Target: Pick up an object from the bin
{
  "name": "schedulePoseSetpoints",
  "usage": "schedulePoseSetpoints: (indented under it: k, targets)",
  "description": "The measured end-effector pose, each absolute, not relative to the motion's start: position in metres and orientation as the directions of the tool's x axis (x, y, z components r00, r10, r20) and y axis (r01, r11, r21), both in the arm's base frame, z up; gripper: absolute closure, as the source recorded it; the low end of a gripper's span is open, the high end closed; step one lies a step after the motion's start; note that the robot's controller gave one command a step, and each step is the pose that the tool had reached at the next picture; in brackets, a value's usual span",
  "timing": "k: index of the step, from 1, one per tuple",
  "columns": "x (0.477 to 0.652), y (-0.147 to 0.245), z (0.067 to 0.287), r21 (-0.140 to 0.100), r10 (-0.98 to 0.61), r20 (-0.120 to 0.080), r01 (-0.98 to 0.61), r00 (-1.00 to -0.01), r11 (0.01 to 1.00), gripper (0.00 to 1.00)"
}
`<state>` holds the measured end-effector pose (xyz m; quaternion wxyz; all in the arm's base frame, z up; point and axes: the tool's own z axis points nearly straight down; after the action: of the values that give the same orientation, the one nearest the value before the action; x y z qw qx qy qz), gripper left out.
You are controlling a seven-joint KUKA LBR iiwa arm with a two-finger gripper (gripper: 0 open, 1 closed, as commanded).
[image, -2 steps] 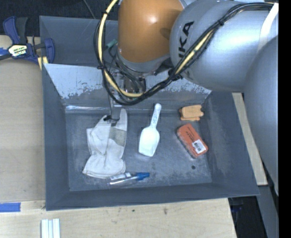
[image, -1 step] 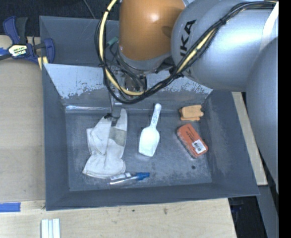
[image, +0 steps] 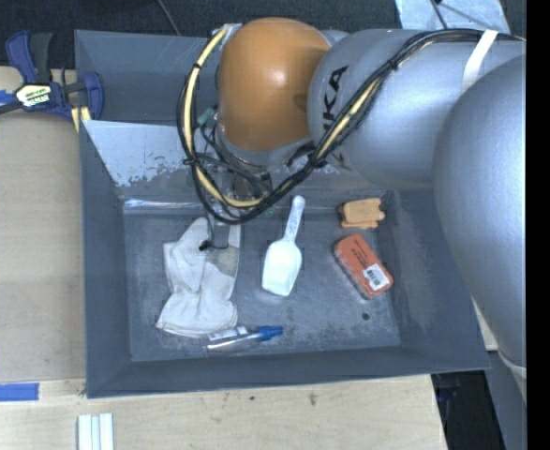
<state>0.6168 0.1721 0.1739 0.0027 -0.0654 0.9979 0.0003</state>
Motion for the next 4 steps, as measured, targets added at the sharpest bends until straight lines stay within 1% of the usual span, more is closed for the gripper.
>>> schedulePoseSetpoints:
  k: [1,2,3,4]
  targets:
    - [0.61,0.162,0.154,0.0,-0.259,0.0,-0.259,-0.966,0.966,0.0]
    - [0.624,0.16,0.158,0.0,-0.336,-0.005,-0.336,-0.942,0.942,0.0]
    - [0.625,0.158,0.066,0.002,-0.321,0.003,-0.321,-0.947,0.947,0.0]
    - [0.629,0.156,0.072,0.0,-0.456,-0.005,-0.456,-0.89,0.89,1.0]
